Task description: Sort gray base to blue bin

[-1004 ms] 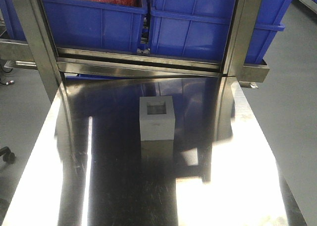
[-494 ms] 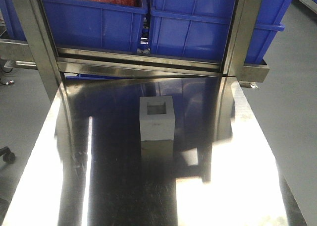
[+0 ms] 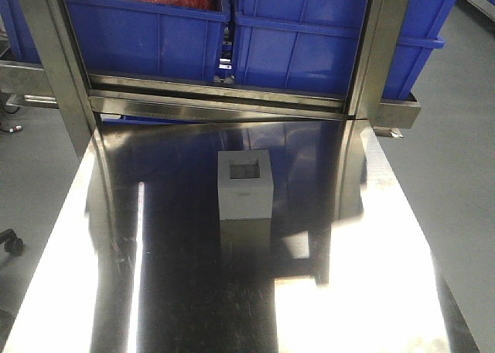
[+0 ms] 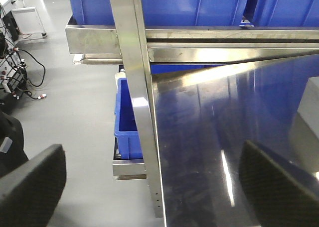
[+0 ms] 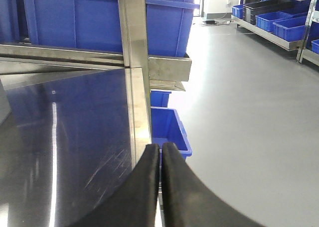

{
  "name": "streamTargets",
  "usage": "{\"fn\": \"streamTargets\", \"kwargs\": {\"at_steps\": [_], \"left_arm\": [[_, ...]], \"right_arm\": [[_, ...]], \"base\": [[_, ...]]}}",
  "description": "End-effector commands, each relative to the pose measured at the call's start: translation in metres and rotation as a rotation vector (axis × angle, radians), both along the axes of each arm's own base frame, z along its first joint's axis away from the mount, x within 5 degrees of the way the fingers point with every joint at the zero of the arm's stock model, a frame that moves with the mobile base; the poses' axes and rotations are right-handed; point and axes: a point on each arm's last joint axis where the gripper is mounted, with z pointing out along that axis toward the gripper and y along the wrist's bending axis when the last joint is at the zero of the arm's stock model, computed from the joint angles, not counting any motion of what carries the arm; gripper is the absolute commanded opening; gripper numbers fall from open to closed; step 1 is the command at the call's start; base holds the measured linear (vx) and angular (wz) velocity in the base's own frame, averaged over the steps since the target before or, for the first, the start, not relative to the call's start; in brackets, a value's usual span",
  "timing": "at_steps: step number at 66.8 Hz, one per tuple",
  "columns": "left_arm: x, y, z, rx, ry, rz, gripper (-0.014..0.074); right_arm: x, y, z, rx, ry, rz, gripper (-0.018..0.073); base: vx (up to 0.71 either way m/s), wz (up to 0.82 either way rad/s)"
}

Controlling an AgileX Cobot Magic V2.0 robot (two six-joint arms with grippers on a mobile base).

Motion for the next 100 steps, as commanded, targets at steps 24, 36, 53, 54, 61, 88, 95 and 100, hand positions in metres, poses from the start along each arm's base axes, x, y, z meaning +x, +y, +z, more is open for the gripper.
{"fn": "streamTargets", "kwargs": {"at_steps": [24, 36, 53, 54, 61, 88, 95, 100], "left_arm": [[0.068, -0.032, 0.025, -0.005, 0.001, -0.259, 0.0606], [0.121, -0.07, 0.027, -0.011, 0.063, -0.41, 0.0596], [0.188, -0.132, 0.022, -0.062, 0.143, -0.523, 0.0593], [0.191, -0.135, 0.022, -0.069, 0.148, -0.527, 0.0593], [0.213, -0.159, 0.02, -0.116, 0.186, -0.551, 0.0593], [0.29, -0.209, -0.027, -0.229, 0.412, -0.513, 0.0593], [0.301, -0.211, -0.04, -0.216, 0.461, -0.472, 0.0593], [0.305, -0.21, -0.046, -0.215, 0.475, -0.44, 0.0593]], "right_arm": [[0.002, -0.001, 0.005, -0.024, -0.053, -0.003, -0.0005], [0.002, -0.001, 0.005, -0.024, -0.053, -0.003, -0.0005], [0.002, -0.001, 0.005, -0.024, -0.053, -0.003, -0.0005], [0.002, -0.001, 0.005, -0.024, -0.053, -0.003, -0.0005], [0.002, -0.001, 0.005, -0.024, -0.053, -0.003, -0.0005], [0.002, -0.001, 0.005, -0.024, -0.053, -0.003, -0.0005], [0.002, -0.001, 0.005, -0.024, -0.053, -0.003, -0.0005], [0.002, -0.001, 0.005, -0.024, -0.053, -0.003, -0.0005]], "base": [[0.0, 0.0], [0.0, 0.0], [0.0, 0.0], [0.0, 0.0], [0.0, 0.0], [0.0, 0.0], [0.0, 0.0], [0.0, 0.0]]}}
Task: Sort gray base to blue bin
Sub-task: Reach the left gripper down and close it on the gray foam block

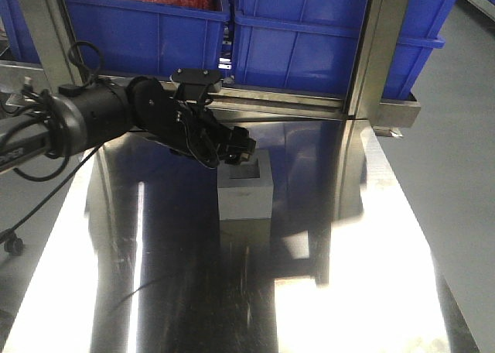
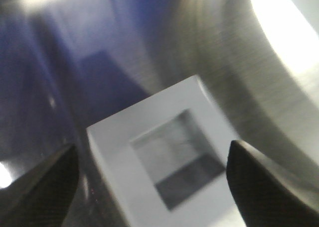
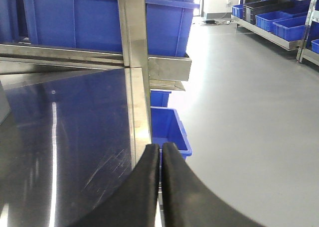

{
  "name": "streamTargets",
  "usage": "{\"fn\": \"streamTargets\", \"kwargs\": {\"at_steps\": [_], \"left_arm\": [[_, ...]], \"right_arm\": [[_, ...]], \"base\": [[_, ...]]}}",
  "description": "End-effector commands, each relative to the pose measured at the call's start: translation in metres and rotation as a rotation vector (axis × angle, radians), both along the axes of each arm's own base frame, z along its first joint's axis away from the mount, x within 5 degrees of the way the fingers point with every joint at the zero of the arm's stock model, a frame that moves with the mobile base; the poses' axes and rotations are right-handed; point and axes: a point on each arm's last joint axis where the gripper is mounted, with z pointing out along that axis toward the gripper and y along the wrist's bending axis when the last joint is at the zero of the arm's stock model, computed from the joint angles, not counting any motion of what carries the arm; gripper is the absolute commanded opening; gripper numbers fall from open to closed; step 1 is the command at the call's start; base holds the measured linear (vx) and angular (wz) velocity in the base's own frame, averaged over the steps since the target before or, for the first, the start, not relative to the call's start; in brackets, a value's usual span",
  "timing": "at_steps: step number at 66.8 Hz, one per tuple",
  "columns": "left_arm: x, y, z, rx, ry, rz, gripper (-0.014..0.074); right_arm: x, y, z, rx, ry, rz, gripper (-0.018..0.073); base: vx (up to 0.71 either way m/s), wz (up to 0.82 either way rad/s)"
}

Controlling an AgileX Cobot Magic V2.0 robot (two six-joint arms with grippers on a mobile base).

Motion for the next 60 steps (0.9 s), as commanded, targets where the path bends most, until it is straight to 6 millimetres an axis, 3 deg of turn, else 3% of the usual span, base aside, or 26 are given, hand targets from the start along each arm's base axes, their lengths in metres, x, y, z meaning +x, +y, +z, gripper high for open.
{"fn": "streamTargets", "kwargs": {"at_steps": [1, 23, 47, 60], "left_arm": [[0.004, 0.0, 0.031, -0.046, -0.082, 0.056, 0.0593], [0.008, -0.003, 0.002, -0.011, 0.01, 0.062, 0.0593], [0.008, -0.003, -0.004, -0.003, 0.031, 0.06, 0.0589], [0.007, -0.003, -0.005, 0.003, 0.046, 0.055, 0.0456]], "right_arm": [[0.002, -0.001, 0.005, -0.024, -0.053, -0.003, -0.0005], [0.002, -0.001, 0.005, -0.024, -0.053, -0.003, -0.0005], [0.002, -0.001, 0.005, -0.024, -0.053, -0.003, -0.0005], [0.002, -0.001, 0.005, -0.024, -0.053, -0.003, -0.0005]], "base": [[0.0, 0.0], [0.0, 0.0], [0.0, 0.0], [0.0, 0.0]]}}
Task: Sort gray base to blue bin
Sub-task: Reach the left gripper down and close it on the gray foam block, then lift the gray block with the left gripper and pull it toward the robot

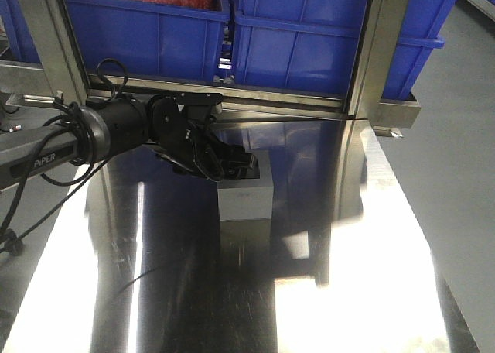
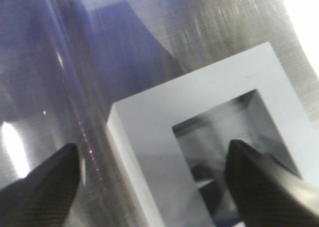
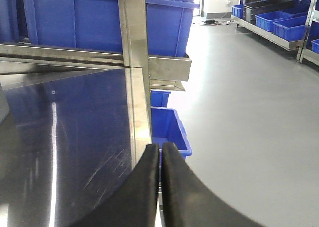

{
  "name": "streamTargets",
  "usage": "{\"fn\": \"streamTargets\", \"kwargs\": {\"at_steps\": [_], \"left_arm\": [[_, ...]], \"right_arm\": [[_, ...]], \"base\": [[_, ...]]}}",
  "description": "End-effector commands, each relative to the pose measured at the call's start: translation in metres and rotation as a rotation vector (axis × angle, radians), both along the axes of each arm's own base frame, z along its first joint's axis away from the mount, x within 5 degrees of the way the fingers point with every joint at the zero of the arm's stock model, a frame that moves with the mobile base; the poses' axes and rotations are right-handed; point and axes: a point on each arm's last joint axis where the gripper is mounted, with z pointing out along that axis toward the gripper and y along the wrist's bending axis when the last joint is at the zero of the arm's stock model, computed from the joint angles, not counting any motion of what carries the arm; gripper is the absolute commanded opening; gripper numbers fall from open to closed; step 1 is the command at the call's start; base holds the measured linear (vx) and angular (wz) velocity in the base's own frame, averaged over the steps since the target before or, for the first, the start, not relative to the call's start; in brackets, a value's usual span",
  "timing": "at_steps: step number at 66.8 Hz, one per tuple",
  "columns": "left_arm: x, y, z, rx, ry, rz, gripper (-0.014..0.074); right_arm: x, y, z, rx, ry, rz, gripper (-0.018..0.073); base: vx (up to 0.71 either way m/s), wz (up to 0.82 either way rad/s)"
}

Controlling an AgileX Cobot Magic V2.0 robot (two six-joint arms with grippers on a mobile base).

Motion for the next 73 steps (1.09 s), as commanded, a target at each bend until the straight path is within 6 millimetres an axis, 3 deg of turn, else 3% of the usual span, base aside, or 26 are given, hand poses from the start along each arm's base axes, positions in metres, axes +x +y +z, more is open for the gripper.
{"fn": "streamTargets", "kwargs": {"at_steps": [1, 22, 29, 37, 43, 59, 65, 73], "left_arm": [[-0.002, -0.001, 0.032, -0.031, -0.072, -0.004, 0.0439], [-0.002, -0.001, 0.032, -0.02, -0.081, -0.018, 0.0064], [-0.002, -0.001, 0.032, -0.021, -0.084, -0.017, -0.0008], [-0.002, -0.001, 0.041, -0.034, -0.118, -0.012, -0.0008], [-0.003, 0.001, 0.06, -0.058, -0.186, -0.003, -0.0008], [-0.023, 0.013, 0.135, -0.131, -0.408, 0.013, -0.0006], [-0.037, 0.022, 0.162, -0.144, -0.504, 0.019, -0.0006], [-0.063, 0.036, 0.18, -0.176, -0.591, 0.04, -0.0006]], "right_arm": [[0.002, -0.001, 0.005, -0.024, -0.053, -0.003, -0.0005], [0.002, -0.001, 0.005, -0.024, -0.053, -0.003, -0.0005], [0.002, -0.001, 0.005, -0.024, -0.053, -0.003, -0.0005], [0.002, -0.001, 0.005, -0.024, -0.053, -0.003, -0.0005], [0.002, -0.001, 0.005, -0.024, -0.053, -0.003, -0.0005], [0.002, -0.001, 0.005, -0.024, -0.053, -0.003, -0.0005], [0.002, -0.001, 0.005, -0.024, -0.053, -0.003, -0.0005], [0.002, -0.001, 0.005, -0.024, -0.053, -0.003, -0.0005]], "base": [[0.0, 0.0], [0.0, 0.0], [0.0, 0.0], [0.0, 0.0], [0.0, 0.0], [0.0, 0.0], [0.0, 0.0], [0.0, 0.0]]}}
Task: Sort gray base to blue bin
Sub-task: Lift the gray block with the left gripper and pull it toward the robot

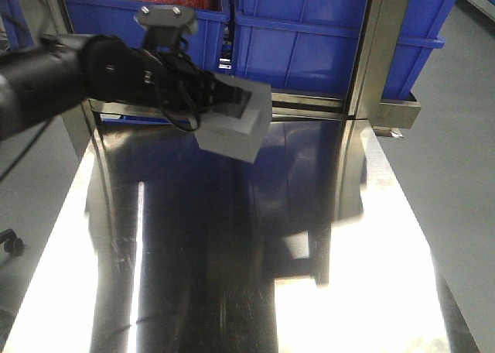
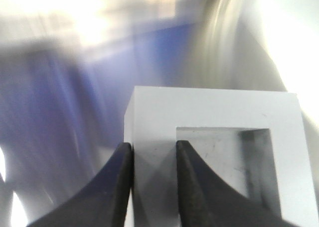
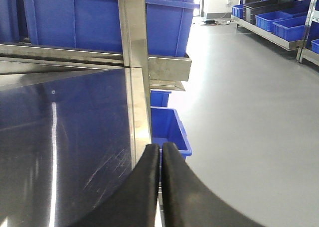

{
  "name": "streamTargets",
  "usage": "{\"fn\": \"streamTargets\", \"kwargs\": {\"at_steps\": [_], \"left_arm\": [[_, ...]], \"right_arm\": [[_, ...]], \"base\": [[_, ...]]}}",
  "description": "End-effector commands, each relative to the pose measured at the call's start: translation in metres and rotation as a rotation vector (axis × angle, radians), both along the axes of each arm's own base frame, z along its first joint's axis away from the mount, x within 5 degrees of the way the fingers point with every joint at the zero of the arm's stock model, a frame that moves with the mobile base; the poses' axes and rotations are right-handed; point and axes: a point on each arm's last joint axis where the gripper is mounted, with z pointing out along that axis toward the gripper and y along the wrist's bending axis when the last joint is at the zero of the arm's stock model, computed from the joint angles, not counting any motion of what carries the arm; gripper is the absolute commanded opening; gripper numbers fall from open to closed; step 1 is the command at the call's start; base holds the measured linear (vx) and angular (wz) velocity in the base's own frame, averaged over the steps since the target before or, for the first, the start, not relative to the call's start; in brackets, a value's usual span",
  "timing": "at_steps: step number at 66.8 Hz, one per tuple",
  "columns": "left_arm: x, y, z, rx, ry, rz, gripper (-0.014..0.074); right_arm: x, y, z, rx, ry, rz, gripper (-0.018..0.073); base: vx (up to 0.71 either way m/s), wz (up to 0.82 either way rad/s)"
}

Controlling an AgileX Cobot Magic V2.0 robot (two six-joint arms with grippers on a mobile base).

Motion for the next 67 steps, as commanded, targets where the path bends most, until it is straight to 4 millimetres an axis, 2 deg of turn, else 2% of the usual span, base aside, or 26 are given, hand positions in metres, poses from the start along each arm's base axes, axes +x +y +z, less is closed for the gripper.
{"fn": "streamTargets", "kwargs": {"at_steps": [1, 12, 25, 47, 59, 67], "left_arm": [[-0.029, 0.014, 0.055, -0.107, -0.219, 0.029, -0.0006], [-0.07, 0.037, 0.07, -0.167, -0.364, 0.065, -0.0006], [-0.121, 0.063, 0.07, -0.206, -0.45, 0.087, -0.0006], [-0.202, 0.106, 0.051, -0.307, -0.659, 0.144, -0.0006], [-0.234, 0.122, 0.033, -0.336, -0.725, 0.159, -0.0006], [-0.247, 0.128, 0.026, -0.342, -0.735, 0.159, -0.0006]], "right_arm": [[0.002, -0.001, 0.005, -0.024, -0.053, -0.003, -0.0005], [0.002, -0.001, 0.005, -0.024, -0.053, -0.003, -0.0005], [0.002, -0.001, 0.005, -0.024, -0.053, -0.003, -0.0005], [0.002, -0.001, 0.005, -0.024, -0.053, -0.003, -0.0005], [0.002, -0.001, 0.005, -0.024, -0.053, -0.003, -0.0005], [0.002, -0.001, 0.005, -0.024, -0.053, -0.003, -0.0005]], "base": [[0.0, 0.0], [0.0, 0.0], [0.0, 0.0], [0.0, 0.0], [0.0, 0.0], [0.0, 0.0]]}}
